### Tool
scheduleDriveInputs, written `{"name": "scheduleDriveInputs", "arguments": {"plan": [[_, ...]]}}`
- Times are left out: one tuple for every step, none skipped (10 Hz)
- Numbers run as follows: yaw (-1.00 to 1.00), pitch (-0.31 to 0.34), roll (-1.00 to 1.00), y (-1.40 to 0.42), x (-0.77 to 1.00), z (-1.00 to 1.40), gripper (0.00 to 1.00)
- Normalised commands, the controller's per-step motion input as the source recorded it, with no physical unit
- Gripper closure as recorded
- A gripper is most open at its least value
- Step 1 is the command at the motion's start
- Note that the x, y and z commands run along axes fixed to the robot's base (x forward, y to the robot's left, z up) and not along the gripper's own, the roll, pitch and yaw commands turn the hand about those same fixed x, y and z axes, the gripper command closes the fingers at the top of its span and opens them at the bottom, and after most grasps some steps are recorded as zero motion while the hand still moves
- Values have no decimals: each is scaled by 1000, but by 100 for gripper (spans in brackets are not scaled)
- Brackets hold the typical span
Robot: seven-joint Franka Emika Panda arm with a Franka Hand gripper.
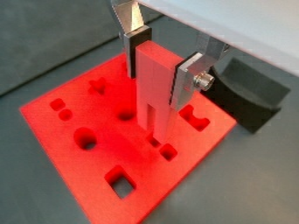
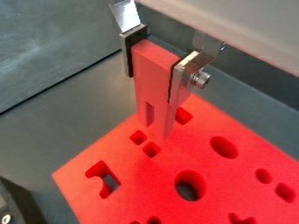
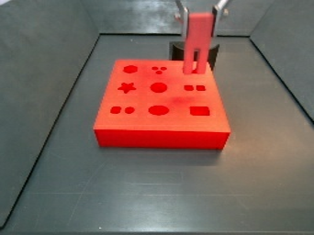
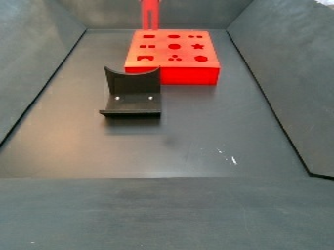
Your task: Insert the double-square object.
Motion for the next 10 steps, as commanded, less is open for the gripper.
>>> {"name": "scheduleDriveInputs", "arguments": {"plan": [[-177,-29,123,0,269,-383,100],[-91,0,160,0,349,-351,100],[-46,43,243,0,334,-320,100],[-26,69,220,0,331,-274,100],[0,80,186,0,149,-229,100],[-69,93,184,0,0,-203,100],[-180,0,67,0,-314,-23,100],[-123,0,74,-114,-443,3,100],[-120,0,86,-97,-314,0,100],[-40,0,93,-40,-160,0,100]]}}
